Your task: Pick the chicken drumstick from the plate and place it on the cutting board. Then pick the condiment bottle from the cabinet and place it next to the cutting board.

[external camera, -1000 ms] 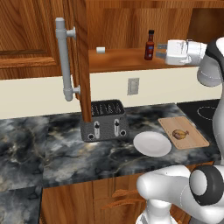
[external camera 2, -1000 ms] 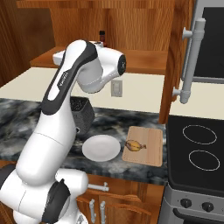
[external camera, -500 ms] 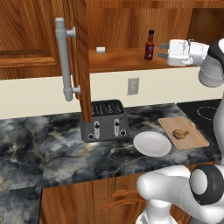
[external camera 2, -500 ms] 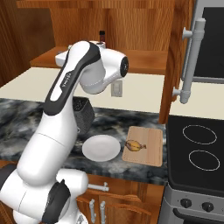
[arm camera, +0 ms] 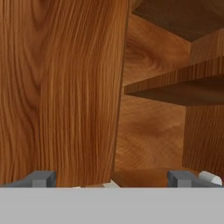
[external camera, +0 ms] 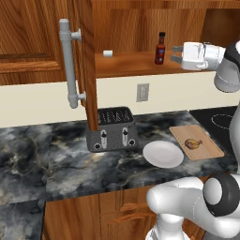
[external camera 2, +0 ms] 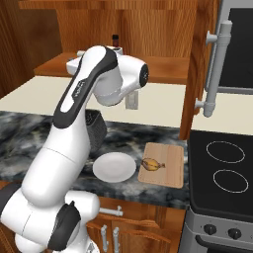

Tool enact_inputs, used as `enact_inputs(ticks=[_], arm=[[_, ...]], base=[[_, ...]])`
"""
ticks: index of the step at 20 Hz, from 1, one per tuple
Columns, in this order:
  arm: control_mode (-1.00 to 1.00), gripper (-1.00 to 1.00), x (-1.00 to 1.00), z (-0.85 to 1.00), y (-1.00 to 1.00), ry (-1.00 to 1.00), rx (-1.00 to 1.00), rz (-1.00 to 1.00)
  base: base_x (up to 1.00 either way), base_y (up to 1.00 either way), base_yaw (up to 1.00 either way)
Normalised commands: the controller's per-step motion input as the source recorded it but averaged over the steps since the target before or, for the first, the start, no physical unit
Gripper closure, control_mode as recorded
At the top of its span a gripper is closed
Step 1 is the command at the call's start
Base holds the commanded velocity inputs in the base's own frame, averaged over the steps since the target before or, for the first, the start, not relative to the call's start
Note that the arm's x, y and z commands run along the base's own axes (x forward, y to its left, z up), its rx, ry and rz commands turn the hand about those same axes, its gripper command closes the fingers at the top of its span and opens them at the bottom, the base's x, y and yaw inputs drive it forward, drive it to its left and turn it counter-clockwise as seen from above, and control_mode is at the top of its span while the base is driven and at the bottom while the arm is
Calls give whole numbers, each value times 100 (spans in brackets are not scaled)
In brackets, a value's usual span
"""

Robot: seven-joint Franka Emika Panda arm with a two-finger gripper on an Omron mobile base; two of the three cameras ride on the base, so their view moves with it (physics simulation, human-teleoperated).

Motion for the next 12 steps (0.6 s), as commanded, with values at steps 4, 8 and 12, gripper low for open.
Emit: enact_inputs(ticks=[4, 8, 12], arm=[[-100, -100, 12, 2, -8, 0, 0, 0], [-100, -100, 14, 2, -11, 0, 0, 0], [-100, -100, 13, 2, -10, 0, 0, 0]], base=[[0, 0, 0], [0, 0, 0], [0, 0, 0]])
